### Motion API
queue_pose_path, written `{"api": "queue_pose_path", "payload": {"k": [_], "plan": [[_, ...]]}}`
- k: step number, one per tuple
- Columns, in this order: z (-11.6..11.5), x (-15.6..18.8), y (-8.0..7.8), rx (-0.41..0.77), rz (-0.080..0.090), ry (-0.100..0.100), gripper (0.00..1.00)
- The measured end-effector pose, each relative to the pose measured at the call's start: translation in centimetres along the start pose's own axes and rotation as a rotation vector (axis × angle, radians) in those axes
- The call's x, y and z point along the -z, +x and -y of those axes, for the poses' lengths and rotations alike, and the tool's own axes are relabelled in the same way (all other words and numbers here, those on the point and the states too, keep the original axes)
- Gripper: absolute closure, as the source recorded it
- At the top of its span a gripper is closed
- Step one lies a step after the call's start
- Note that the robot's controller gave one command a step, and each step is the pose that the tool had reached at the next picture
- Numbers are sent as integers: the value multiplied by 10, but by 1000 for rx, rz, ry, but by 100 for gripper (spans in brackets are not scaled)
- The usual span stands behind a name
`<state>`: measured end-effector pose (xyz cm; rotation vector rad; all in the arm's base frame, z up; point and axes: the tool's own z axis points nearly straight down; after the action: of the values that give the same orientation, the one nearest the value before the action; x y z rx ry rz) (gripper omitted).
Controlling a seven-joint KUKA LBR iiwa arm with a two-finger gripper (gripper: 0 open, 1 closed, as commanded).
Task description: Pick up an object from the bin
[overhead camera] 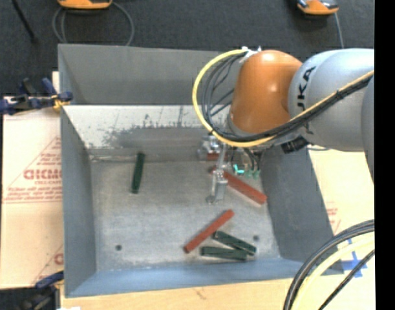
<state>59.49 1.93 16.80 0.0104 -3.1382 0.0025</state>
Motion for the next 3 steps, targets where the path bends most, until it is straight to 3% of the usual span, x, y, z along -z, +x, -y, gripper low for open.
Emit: {"api": "queue_pose_path", "payload": {"k": [1,2,3], "plan": [[60,-83,97,284,1,1,0],[35,-97,111,354,16,0,0],[36,-95,111,352,9,0,100]]}}
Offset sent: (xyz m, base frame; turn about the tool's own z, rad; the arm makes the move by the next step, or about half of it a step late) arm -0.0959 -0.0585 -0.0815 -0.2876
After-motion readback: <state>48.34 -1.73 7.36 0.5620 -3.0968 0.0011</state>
